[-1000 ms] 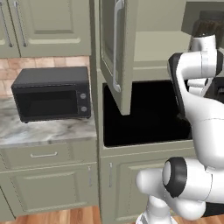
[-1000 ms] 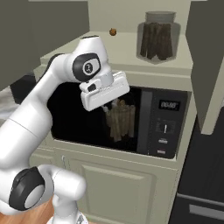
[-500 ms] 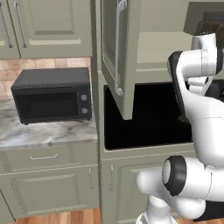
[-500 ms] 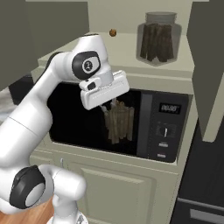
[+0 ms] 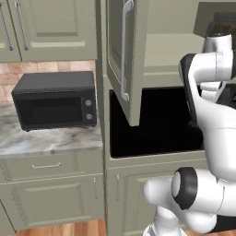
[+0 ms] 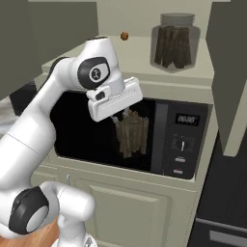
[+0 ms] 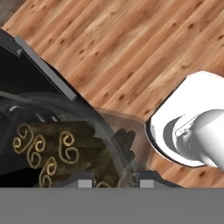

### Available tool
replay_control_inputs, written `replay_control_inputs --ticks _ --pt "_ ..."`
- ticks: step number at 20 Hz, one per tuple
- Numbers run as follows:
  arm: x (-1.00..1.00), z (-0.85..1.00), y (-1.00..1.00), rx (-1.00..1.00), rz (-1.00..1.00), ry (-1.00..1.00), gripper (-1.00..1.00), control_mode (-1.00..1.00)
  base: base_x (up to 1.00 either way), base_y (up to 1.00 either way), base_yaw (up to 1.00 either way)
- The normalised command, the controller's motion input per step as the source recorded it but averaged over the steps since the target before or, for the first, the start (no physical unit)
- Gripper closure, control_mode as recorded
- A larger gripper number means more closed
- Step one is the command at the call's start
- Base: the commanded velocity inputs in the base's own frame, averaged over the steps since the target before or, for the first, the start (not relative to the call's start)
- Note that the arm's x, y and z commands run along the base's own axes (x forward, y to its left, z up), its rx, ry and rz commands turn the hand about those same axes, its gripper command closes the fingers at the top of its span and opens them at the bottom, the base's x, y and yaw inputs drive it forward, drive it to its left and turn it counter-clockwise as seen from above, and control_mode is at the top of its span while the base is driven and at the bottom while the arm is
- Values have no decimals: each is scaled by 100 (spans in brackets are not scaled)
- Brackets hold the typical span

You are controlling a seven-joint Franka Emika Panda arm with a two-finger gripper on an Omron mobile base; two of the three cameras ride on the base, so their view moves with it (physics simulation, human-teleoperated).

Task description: Pick the jar and jar from the dining table and place them in the open cabinet. Close the cabinet after placing the objects.

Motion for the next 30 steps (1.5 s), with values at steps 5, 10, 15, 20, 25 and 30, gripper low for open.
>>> replay_control_inputs --ticks 5,10,15,20,25,30 --pt "-40 52 0 -1 1 -11 100 -100 0 0 0" --pt "-54 61 1 -4 5 -17 100 -100 0 0 0" --pt "-32 60 11 -8 14 -18 100 -100 0 0 0" --pt "-2 43 29 -9 20 -13 100 -100 0 0 0" --pt "18 37 36 -8 22 -8 100 -100 0 0 0" --pt "25 48 27 -10 21 -10 100 -100 0 0 0"
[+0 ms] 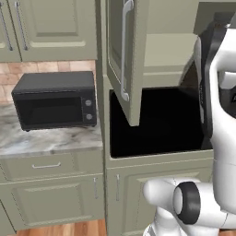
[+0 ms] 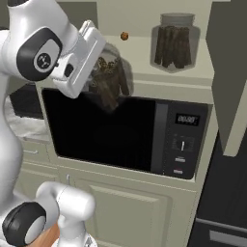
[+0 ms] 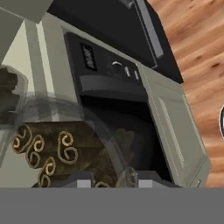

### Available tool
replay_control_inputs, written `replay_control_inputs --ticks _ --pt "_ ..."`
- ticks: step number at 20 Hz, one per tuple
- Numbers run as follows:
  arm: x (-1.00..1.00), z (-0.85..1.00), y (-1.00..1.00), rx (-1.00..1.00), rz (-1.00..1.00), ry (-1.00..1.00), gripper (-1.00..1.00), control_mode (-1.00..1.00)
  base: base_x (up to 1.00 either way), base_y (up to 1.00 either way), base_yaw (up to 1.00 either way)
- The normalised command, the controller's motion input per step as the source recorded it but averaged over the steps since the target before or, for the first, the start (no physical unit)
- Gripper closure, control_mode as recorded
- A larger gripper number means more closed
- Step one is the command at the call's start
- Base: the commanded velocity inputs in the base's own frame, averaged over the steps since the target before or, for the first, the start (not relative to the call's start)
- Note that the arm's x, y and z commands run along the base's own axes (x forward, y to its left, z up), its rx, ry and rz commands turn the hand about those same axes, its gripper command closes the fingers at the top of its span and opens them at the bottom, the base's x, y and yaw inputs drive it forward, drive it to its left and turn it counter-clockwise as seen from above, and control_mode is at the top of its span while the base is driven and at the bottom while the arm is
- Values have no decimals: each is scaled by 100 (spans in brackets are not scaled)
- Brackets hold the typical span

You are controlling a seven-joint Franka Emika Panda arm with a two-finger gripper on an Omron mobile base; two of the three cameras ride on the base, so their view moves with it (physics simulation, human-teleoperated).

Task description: Pick the jar and jar from the dining table and place them in the open cabinet. Close the cabinet after placing the objects.

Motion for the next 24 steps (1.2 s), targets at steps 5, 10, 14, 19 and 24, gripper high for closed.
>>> replay_control_inputs --ticks 5,10,14,19,24 --pt "29 44 20 -9 20 -15 100 -100 0 0 0" --pt "43 31 18 -8 20 -14 100 -100 0 0 0" --pt "53 18 16 -9 18 -12 100 -100 0 0 0" --pt "54 11 16 -9 15 -12 100 -100 0 0 0" --pt "53 8 16 -10 8 -10 100 -100 0 0 0"
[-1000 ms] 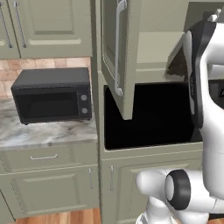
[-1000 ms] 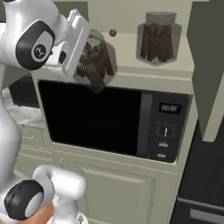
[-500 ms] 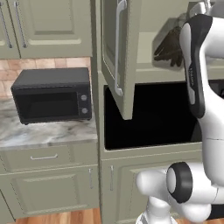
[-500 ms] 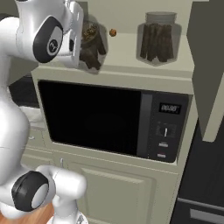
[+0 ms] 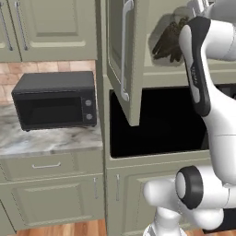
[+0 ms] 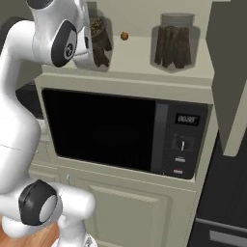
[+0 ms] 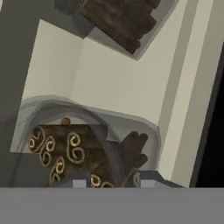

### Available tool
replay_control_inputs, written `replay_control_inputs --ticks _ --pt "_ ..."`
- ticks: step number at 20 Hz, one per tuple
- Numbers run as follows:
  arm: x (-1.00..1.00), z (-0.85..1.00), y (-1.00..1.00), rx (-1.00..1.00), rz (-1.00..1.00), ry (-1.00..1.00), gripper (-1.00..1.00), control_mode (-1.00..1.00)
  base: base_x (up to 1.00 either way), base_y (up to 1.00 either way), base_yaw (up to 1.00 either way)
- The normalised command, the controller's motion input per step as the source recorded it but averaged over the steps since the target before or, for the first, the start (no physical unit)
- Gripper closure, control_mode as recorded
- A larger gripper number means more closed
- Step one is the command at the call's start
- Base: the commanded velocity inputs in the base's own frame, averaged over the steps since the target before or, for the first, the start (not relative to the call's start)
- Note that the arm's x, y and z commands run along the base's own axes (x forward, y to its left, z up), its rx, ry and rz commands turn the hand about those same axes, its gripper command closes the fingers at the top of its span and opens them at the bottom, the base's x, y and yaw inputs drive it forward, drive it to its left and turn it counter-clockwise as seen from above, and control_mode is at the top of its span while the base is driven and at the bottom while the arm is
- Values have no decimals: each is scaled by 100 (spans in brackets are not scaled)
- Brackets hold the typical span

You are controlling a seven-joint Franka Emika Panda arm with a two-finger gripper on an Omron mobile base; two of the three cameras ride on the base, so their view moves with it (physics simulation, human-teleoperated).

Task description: Pick the jar and jar from the dining table and place them in the open cabinet. Close the cabinet after placing the objects.

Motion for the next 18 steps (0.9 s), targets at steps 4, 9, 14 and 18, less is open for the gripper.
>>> replay_control_inputs --ticks 4,9,14,18 --pt "54 0 11 -13 0 -4 100 -100 0 0 0" --pt "48 4 5 -14 0 -6 100 -100 0 0 0" --pt "33 8 2 -13 0 -12 100 -100 0 0 0" --pt "37 1 4 -11 0 -5 100 -100 0 0 0"
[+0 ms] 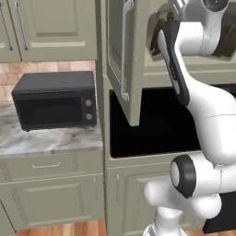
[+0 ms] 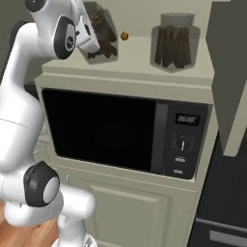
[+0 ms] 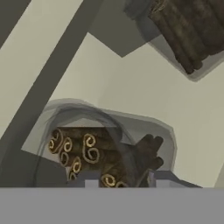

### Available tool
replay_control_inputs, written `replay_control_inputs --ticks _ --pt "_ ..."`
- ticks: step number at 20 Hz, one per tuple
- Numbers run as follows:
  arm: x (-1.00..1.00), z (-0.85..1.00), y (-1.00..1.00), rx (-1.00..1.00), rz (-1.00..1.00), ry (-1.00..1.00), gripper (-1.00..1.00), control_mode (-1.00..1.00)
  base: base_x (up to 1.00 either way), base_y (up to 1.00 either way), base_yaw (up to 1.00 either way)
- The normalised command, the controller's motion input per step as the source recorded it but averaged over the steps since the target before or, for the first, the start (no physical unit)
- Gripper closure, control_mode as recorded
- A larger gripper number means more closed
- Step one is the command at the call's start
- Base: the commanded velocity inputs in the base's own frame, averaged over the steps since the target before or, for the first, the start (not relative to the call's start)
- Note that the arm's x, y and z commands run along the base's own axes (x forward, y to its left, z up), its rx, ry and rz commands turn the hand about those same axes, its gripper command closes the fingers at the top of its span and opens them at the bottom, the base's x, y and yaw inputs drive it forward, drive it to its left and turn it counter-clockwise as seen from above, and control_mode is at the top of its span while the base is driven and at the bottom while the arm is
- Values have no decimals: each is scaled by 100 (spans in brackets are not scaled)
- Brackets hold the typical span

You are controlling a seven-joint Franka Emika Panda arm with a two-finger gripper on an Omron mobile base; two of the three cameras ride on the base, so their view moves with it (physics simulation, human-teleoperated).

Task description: Pick the jar and jar from the dining table and place them in the open cabinet. Close the cabinet after placing the objects.

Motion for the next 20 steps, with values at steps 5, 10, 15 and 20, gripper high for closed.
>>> replay_control_inputs --ticks 5,10,15,20 --pt "30 0 11 -7 0 0 100 -100 0 0 0" --pt "10 0 24 -8 0 0 -100 -100 0 0 0" --pt "25 4 4 -2 0 0 -100 -100 0 0 0" --pt "20 17 0 -4 0 -1 -100 -100 0 0 0"
